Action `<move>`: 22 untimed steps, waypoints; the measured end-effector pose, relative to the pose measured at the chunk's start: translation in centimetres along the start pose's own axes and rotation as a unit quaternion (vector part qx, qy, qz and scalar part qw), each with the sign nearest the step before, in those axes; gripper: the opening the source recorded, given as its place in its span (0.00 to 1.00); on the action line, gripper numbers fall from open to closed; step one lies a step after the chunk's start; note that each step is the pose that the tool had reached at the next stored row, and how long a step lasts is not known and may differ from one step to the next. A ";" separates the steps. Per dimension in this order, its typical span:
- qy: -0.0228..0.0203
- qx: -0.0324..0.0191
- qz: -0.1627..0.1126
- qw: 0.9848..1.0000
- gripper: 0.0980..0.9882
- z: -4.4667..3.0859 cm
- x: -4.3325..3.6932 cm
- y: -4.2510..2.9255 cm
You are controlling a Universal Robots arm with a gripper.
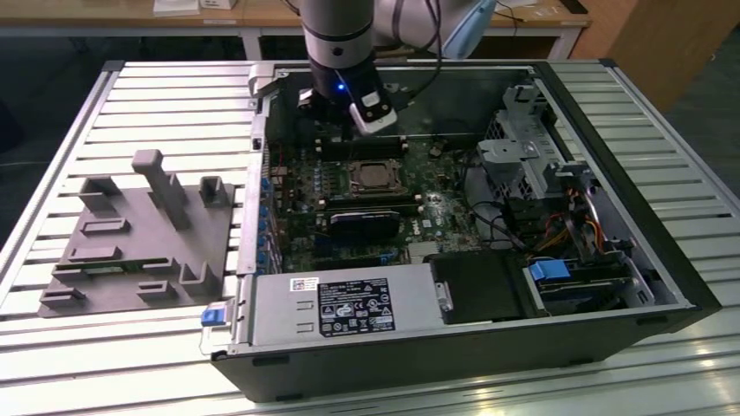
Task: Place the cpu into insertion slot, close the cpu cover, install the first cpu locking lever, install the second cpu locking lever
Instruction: 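Install the first cpu locking lever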
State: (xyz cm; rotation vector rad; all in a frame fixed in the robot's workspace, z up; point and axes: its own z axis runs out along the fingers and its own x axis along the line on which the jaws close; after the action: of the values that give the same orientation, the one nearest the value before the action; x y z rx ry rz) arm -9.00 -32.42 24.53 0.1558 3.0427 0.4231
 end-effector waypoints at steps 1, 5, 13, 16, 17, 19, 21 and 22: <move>0.000 0.000 0.000 1.000 0.00 0.03 -0.29 0.03; 0.000 0.000 0.000 1.000 0.00 0.14 -1.47 0.13; -0.016 -0.002 -0.004 1.000 0.00 0.40 -1.78 0.09; -0.016 -0.002 -0.005 1.000 0.00 0.41 -1.78 0.09; -0.016 -0.001 -0.005 1.000 0.00 0.41 -1.78 0.09; -0.017 -0.002 -0.005 1.000 0.00 0.46 -1.77 0.08; -0.024 -0.002 -0.006 1.000 0.00 0.57 -1.72 0.03; -0.027 -0.002 -0.007 1.000 0.00 0.63 -1.69 0.02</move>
State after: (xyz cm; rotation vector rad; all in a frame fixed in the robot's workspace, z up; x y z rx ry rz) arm -7.27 -32.42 24.02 0.1432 2.9876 0.4154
